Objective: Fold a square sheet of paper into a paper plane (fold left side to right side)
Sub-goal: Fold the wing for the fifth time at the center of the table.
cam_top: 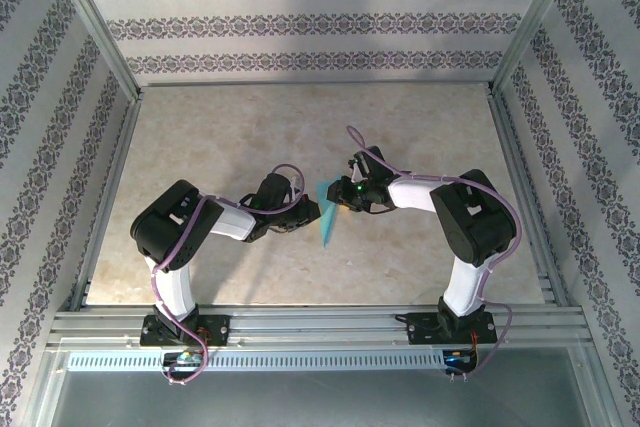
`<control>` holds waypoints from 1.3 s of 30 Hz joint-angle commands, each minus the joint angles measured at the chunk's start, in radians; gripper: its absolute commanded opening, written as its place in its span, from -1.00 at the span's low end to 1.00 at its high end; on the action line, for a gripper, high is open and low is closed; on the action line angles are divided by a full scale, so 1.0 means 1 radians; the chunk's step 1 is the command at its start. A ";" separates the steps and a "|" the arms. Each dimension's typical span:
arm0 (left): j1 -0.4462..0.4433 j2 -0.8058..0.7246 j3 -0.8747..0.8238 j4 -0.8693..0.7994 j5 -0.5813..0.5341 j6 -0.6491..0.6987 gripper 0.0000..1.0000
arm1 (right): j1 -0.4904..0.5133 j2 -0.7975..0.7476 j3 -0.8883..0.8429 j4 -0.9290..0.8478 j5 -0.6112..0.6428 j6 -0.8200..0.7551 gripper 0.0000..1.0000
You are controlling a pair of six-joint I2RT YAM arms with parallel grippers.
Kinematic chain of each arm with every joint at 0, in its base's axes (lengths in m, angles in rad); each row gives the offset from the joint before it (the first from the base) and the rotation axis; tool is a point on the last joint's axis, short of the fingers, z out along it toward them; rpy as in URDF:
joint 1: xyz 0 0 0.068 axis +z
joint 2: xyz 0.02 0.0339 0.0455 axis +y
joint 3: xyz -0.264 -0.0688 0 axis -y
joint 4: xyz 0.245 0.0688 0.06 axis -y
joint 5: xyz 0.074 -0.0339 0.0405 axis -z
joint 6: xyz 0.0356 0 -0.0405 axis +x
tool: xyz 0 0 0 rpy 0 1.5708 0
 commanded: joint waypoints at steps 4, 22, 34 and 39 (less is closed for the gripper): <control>0.008 0.026 -0.019 -0.127 -0.065 -0.005 -1.00 | 0.010 -0.031 -0.021 0.010 0.032 -0.007 -0.25; 0.006 0.033 -0.011 -0.140 -0.067 -0.003 -1.00 | -0.010 -0.069 -0.052 0.039 0.011 -0.012 -0.18; 0.003 0.038 0.006 -0.170 -0.069 0.006 -1.00 | -0.029 -0.132 -0.037 -0.029 0.009 -0.052 -0.55; 0.003 0.038 0.010 -0.181 -0.071 0.009 -1.00 | -0.001 -0.074 0.018 -0.023 -0.015 -0.051 -0.89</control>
